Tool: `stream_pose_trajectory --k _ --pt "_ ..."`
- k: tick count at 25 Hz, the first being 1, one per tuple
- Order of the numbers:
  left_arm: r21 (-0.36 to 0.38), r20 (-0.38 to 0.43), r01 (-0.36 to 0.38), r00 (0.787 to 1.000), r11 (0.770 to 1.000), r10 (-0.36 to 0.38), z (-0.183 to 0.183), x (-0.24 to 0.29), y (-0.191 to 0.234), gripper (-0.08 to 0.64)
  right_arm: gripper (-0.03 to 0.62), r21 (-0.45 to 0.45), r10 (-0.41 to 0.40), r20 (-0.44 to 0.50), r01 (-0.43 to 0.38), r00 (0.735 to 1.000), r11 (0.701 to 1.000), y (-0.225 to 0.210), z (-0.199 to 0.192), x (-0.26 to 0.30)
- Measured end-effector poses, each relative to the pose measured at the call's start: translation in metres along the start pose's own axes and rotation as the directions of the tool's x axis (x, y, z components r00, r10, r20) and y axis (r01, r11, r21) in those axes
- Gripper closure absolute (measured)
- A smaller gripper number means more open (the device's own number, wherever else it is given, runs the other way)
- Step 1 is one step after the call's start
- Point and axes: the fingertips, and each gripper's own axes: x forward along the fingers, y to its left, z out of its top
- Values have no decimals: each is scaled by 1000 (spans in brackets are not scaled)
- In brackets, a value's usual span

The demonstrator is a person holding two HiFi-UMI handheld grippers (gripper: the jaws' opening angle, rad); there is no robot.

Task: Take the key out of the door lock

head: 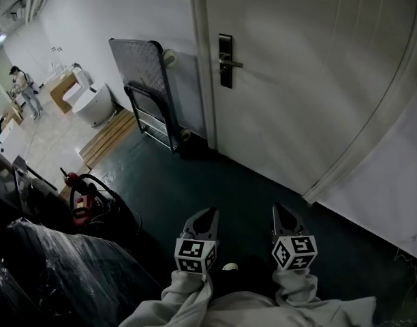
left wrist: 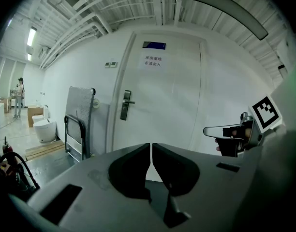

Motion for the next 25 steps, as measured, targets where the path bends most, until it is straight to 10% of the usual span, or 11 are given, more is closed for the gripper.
stream_pose_trajectory --k 25 --pt "-11 -6 -7 1000 1000 7 21 60 34 535 540 4 14 -32 -14 999 1000 -14 15 66"
